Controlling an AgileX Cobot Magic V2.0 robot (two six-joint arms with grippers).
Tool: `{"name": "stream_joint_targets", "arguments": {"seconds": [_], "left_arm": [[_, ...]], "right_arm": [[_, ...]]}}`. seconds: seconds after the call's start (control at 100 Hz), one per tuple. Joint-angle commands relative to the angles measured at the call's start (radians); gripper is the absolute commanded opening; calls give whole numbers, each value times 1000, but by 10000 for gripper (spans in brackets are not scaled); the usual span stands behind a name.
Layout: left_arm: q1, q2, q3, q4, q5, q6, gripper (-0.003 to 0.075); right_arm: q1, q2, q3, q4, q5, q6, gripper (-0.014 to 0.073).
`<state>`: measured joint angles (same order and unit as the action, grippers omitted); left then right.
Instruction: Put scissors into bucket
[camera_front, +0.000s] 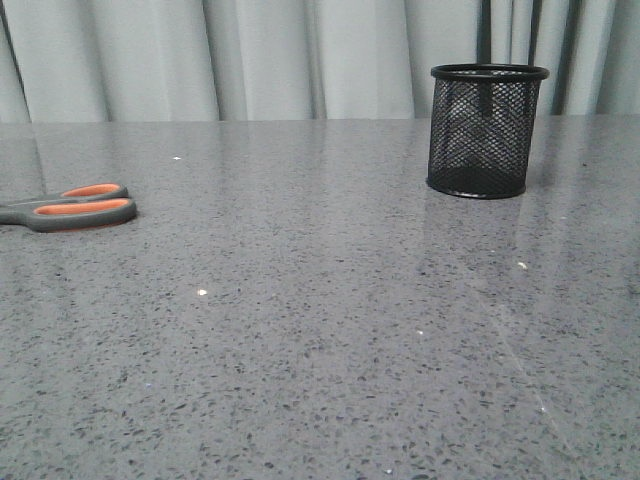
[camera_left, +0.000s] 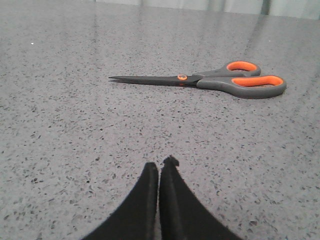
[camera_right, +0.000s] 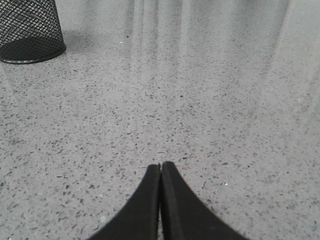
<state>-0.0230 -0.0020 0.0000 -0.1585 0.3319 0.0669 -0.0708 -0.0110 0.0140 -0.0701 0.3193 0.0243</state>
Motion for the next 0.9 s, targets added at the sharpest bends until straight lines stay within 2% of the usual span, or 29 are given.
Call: {"name": "stream_joint_targets", "arguments": {"seconds": [0.0, 0.72, 0.81, 0.89], "left_arm": [[1, -27, 40, -13, -48, -1, -20], [1, -27, 40, -12, -48, -1, -20], [1, -27, 40, 40, -55, -1, -20], [1, -27, 40, 81, -59, -1, -20]], "right_arm": [[-7, -20, 6, -13, -26, 0, -45], [-7, -20, 6, -13, -27, 0, -45], [-7, -20, 6, -58, -57, 0, -45], [-7, -20, 6, -77, -155, 0, -45]]}}
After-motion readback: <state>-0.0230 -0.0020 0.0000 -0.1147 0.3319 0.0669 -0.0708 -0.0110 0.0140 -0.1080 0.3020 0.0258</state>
